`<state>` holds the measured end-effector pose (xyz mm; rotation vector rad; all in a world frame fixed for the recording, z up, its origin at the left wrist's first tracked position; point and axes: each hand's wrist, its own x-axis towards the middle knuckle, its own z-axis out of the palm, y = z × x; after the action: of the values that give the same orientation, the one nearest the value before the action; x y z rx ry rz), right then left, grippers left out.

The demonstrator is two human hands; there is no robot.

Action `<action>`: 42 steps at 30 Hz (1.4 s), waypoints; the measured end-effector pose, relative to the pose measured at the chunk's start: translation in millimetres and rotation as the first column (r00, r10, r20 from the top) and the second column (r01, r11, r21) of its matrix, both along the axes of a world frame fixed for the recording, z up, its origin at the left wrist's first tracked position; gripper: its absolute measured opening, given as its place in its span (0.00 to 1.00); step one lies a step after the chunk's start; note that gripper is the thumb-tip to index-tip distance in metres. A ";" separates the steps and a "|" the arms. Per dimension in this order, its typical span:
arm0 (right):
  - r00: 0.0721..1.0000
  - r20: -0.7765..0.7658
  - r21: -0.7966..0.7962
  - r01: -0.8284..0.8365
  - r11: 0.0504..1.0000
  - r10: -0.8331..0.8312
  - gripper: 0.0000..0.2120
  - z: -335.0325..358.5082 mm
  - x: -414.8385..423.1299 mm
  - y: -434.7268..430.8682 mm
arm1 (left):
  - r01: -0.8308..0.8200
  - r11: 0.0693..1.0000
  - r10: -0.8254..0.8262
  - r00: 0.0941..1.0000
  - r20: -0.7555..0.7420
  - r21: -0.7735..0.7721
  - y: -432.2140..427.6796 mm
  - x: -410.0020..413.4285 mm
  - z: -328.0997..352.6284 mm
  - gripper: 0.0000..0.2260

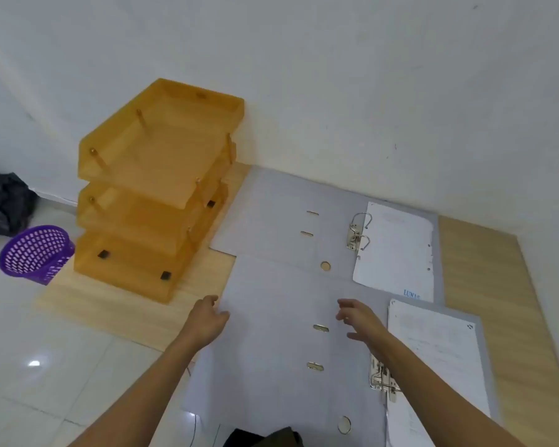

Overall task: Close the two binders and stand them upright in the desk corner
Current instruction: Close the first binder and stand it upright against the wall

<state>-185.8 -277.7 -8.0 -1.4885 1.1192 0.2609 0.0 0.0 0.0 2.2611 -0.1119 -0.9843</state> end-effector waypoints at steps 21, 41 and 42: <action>0.981 0.139 0.091 -0.150 0.984 0.137 0.29 51.3 38.4 42.5 | -0.051 0.912 0.056 0.998 -0.001 -0.407 -44.9 17.1 79.6 0.14; 0.885 0.465 0.007 0.020 1.000 -0.021 0.32 164.5 -44.9 -7.7 | 0.238 0.701 -0.386 0.919 -0.077 -0.673 -201.9 -152.3 118.6 0.27; 0.891 0.452 -0.028 0.052 0.998 -0.034 0.31 162.2 -56.8 -16.3 | 0.284 0.706 -0.408 0.912 -0.044 -0.649 -211.3 -163.9 116.6 0.26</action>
<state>-242.6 -294.0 154.2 -1.4590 0.7807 -0.1390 -163.9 -211.3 116.6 1.5334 -0.7113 -1.1335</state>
